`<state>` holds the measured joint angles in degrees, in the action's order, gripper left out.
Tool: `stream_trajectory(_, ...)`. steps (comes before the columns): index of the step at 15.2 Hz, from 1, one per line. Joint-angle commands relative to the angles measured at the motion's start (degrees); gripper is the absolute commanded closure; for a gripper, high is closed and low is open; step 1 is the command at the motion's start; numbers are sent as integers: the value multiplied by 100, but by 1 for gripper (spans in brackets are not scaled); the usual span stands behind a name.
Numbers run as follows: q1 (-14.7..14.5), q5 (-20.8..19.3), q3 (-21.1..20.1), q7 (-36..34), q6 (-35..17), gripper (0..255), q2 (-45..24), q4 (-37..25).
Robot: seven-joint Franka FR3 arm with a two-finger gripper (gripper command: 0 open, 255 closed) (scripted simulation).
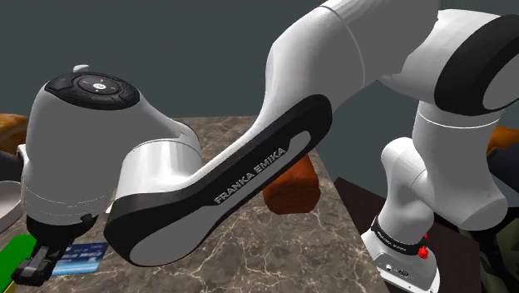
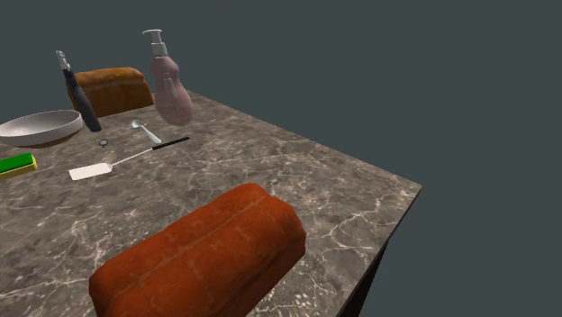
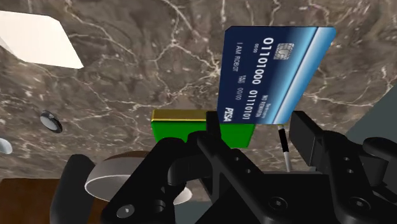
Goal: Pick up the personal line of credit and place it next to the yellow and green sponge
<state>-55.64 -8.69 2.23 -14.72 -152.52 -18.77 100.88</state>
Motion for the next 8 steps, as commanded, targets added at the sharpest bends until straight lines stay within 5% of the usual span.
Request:
stream_trajectory(1, -160, -91, 7, -209, 252, 255, -338, -567)
stream_trajectory(8, -225, -175, 54, -349, -75, 255, -606, -500)
